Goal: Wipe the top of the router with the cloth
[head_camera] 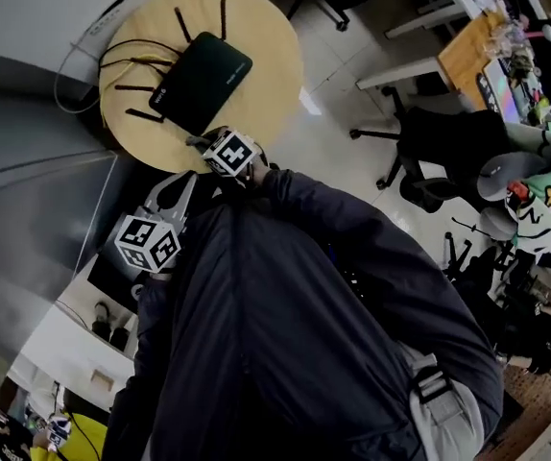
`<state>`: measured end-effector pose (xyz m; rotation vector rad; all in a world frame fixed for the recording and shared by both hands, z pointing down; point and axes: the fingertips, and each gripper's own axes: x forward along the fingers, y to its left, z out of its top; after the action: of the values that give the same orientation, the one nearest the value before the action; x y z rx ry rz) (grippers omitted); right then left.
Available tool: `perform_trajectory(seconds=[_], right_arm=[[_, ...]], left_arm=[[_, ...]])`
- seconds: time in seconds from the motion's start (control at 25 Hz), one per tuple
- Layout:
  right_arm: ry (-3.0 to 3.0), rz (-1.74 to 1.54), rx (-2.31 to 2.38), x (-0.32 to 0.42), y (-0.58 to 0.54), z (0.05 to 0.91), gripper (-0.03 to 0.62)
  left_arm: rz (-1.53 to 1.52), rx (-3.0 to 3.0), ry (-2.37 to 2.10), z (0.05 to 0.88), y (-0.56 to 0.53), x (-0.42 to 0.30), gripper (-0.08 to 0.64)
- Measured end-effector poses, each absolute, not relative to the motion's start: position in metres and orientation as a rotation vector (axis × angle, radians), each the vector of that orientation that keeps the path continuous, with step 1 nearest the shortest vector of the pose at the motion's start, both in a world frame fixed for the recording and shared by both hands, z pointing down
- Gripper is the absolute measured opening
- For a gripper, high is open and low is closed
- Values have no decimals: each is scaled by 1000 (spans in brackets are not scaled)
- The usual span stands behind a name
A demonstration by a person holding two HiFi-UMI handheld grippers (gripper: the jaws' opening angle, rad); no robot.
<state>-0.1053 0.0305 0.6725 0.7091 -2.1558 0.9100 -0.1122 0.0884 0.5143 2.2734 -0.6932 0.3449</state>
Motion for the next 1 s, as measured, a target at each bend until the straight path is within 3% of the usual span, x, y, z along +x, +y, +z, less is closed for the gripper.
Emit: perform_trajectory(seconds=[0.24,1.0], right_arm=[[-2189,460,574,-121,4,645,31],[-2214,147,322,-142,-48,650,31]], left_arm=[[361,2322,-669,510,72,-107,0],[291,2228,-992,498,23,-119,0]])
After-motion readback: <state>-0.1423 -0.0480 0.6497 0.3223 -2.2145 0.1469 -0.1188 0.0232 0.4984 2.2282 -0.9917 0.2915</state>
